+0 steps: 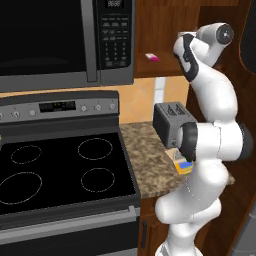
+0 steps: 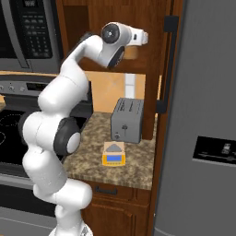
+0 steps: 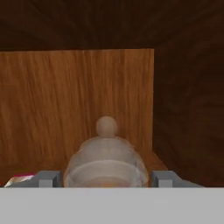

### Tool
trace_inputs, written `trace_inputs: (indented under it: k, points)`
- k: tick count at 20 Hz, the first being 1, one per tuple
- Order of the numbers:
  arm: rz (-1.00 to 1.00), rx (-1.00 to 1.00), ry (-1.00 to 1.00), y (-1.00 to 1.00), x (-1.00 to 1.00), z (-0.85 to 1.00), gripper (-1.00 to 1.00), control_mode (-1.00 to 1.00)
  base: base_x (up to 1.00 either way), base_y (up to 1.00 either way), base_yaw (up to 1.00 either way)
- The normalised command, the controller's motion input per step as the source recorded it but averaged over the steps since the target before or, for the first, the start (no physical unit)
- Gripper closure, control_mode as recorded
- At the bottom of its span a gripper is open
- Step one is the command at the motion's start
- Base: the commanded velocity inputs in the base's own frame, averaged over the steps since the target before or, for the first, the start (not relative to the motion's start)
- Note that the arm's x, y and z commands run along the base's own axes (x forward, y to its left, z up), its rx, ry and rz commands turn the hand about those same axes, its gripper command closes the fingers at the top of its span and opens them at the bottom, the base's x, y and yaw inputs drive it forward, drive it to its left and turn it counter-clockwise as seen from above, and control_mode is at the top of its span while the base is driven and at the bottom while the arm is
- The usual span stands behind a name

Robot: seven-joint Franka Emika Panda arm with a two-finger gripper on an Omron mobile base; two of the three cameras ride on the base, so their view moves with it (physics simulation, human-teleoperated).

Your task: Pick the honey bottle and place it on the digital scale for weighing, and close the cabinet.

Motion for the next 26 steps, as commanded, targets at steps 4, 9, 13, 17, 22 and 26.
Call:
trace_inputs:
  k: [4,9,13,17,22,26]
  points:
    - [0.00,0.00,-0.31,0.77,-1.00,-0.19,1.00,-1.00,0.00,0.00,0.00]
    - [0.00,-0.03,-0.16,0.83,-1.00,0.04,1.00,-1.00,0.00,0.00,0.00]
    - [0.00,0.00,-0.12,0.61,-1.00,-0.06,1.00,-1.00,0.00,0.00,0.00]
    - [-0.20,0.06,0.02,0.76,-0.91,-0.10,1.00,-1.00,0.00,0.00,0.00]
    - [-0.41,0.17,0.01,0.63,-0.47,0.00,1.00,-1.00,0.00,0.00,0.00]
    - [-0.44,0.13,0.05,0.62,-0.24,-0.01,1.00,-1.00,0.00,0.00,0.00]
